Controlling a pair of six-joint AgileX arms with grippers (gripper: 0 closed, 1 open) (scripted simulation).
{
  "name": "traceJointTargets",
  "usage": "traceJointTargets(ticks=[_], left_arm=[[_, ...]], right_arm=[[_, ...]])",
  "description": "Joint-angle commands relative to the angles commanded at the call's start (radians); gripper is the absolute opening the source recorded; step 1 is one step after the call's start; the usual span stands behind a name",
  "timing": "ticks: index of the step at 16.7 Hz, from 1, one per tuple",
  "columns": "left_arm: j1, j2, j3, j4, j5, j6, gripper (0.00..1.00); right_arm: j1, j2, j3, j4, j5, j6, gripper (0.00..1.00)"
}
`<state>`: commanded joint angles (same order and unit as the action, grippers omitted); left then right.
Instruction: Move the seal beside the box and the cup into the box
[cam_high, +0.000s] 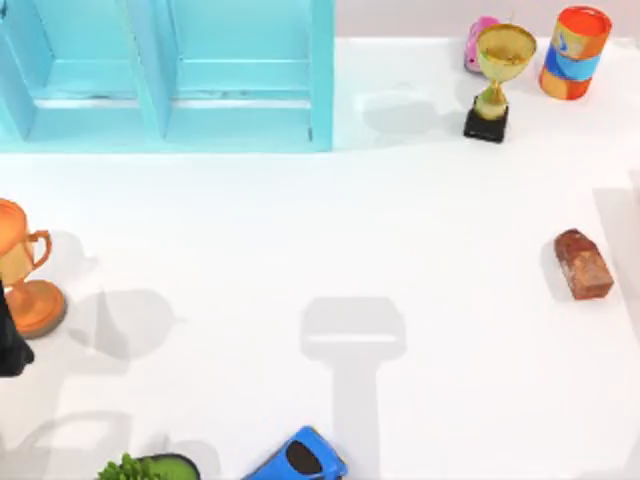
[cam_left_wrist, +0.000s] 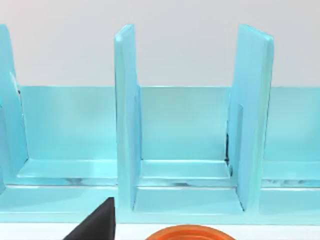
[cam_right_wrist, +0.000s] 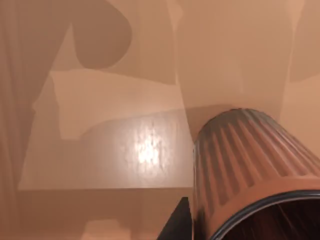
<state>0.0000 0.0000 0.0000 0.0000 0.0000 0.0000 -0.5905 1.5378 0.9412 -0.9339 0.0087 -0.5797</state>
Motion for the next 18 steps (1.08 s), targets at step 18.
traceJointTargets(ticks=[18], left_arm=[[0.0, 0.0, 0.0, 0.0, 0.0, 0.0, 1.0]], right_arm=[[-0.009, -0.01, 0.11, -0.12, 0.001, 0.0, 1.0]])
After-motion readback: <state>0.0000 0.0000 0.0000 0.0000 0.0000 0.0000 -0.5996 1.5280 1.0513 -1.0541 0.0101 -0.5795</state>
